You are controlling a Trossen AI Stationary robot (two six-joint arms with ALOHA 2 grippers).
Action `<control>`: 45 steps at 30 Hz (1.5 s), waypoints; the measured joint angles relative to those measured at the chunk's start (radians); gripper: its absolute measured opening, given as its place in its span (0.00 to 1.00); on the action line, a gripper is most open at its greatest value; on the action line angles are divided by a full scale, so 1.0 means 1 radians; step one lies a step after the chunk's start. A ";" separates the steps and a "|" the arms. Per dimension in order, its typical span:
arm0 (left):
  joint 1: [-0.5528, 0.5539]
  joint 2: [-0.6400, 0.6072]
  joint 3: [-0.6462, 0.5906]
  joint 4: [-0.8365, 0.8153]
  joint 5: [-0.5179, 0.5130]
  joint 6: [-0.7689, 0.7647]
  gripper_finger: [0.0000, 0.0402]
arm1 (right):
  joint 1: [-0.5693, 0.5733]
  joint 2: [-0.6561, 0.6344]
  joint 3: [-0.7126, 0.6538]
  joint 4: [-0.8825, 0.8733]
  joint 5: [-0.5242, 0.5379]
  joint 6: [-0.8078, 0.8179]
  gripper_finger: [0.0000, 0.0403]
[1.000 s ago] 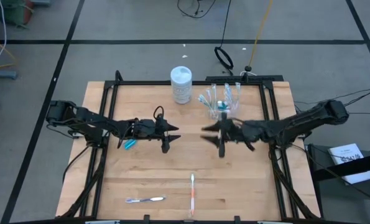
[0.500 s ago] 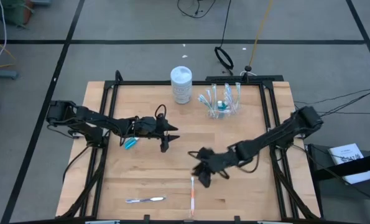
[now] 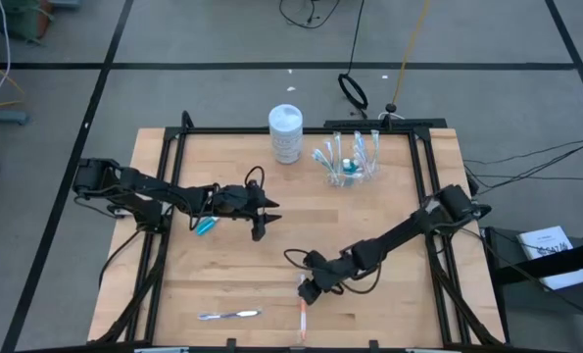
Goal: Pick & Place toothbrushing station
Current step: Put the white and orange toothbrush into the transparent mesh organizer
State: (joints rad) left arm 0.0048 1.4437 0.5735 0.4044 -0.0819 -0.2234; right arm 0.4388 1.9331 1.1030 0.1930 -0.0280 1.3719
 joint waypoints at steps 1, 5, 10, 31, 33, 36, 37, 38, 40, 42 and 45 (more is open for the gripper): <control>0.000 0.000 0.000 -0.001 0.004 0.000 0.46 | -0.003 0.012 0.000 0.004 -0.002 -0.005 0.32; 0.000 0.000 0.000 -0.007 0.004 0.004 0.46 | -0.015 0.039 0.000 -0.001 -0.005 -0.006 0.32; 0.000 0.000 0.000 -0.006 0.005 0.017 0.46 | -0.030 0.043 0.000 -0.006 0.005 -0.017 0.32; -0.329 0.241 0.034 0.159 0.325 0.439 0.51 | -0.072 0.045 -0.002 0.053 -0.082 -0.128 0.32; -0.333 0.288 0.081 0.144 0.344 0.426 0.55 | -0.073 0.045 -0.002 0.053 -0.082 -0.128 0.32; -0.337 0.364 0.146 0.085 0.425 0.428 0.61 | -0.073 0.045 -0.002 0.055 -0.082 -0.128 0.32; -0.342 0.393 0.166 0.074 0.437 0.429 0.62 | -0.073 0.045 -0.002 0.051 -0.082 -0.131 0.32; -0.345 0.414 0.182 0.057 0.441 0.441 0.63 | -0.073 0.045 -0.002 0.048 -0.082 -0.132 0.32; -0.350 0.446 0.203 0.007 0.439 0.479 0.62 | -0.072 0.045 -0.002 0.039 -0.082 -0.135 0.32; -0.355 0.472 0.217 -0.015 0.415 0.514 0.59 | -0.072 0.045 -0.003 0.035 -0.084 -0.153 0.32; -0.360 0.491 0.219 -0.011 0.397 0.528 0.49 | -0.072 0.044 -0.002 0.029 -0.085 -0.187 0.32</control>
State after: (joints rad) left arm -0.3553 1.9351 0.7930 0.3934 0.3149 0.3049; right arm 0.3664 1.9774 1.1005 0.2216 -0.1125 1.1851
